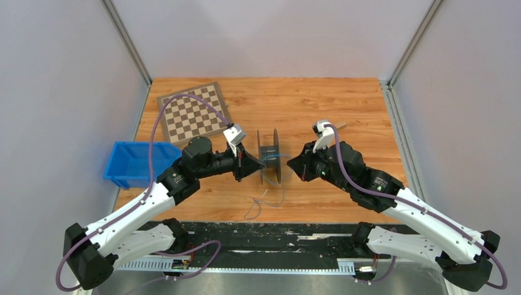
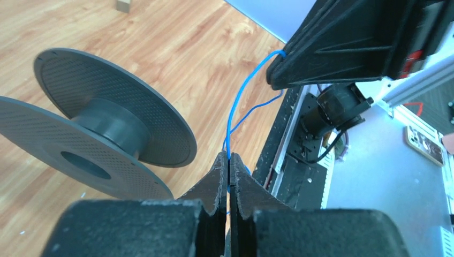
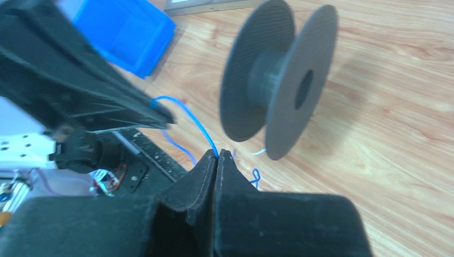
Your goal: Wrap the cables
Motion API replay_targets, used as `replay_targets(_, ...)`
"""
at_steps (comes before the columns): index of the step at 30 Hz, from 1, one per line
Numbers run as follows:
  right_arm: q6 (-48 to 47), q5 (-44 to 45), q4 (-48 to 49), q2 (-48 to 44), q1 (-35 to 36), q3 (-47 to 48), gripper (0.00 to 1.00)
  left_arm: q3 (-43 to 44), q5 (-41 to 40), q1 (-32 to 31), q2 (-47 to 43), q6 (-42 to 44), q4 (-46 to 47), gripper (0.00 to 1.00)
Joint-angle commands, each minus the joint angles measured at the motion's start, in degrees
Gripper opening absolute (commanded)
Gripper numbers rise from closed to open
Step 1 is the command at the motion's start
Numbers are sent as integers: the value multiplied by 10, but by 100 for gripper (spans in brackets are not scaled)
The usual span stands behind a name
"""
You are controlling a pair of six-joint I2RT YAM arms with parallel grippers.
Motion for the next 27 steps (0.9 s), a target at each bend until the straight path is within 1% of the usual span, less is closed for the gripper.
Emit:
replay_targets(1,-30,5,24,-29,-34,-47,0,23,-44,-3,-56,-31,36,0)
replay_targets(3,-38,-34,48,-38,-36,-80,0,8,-51,-3,-75,-62,73,0)
replay_targets(4,-39,-51,62,-40,-35,-99,0,7,-53,-3,-78,-76,78,0)
replay_targets(6,-38,-78,84,-37,-35,-126,0,15,-56,-3,-73,-85,78,0)
replay_targets(9,-41,-113,89,-25,-36,-132,0,24,-57,-3,-59,-88,72,0)
replay_targets(13,-40,-93,89,-38,-35,-129,0,30,-55,-3,-37,-82,55,0)
replay_targets(15,-44,-60,89,-50,-35,-126,0,27,-58,-3,-36,-81,50,1)
replay_targets(16,-48,-48,90,-55,-36,-123,0,26,-69,-2,-37,-80,46,8)
replay_targets(17,-52,-39,89,-58,-35,-121,0,24,-76,-3,-38,-75,33,12)
replay_targets(18,-56,-30,89,-60,-35,-118,0,22,-92,-3,-41,-72,27,21)
replay_targets(19,-59,-21,88,-62,-35,-115,0,15,-104,-3,-43,-69,16,27)
replay_targets(20,-61,-15,85,-65,-35,-113,0,11,-131,-3,-49,-69,10,38)
replay_targets(21,-61,-1,81,-68,-35,-110,0,2,-149,-3,-51,-69,3,43)
replay_targets(22,-60,12,77,-70,-35,-107,0,-2,-157,-2,-54,-71,0,51)
replay_targets(24,-52,43,63,-75,-36,-99,0,-8,-173,-4,-47,-79,-16,57)
replay_targets(26,-41,72,49,-81,-35,-88,0,0,-214,-13,-31,-85,-48,59)
replay_targets(27,-38,84,43,-84,-35,-82,0,9,-251,-20,-19,-88,-60,59)
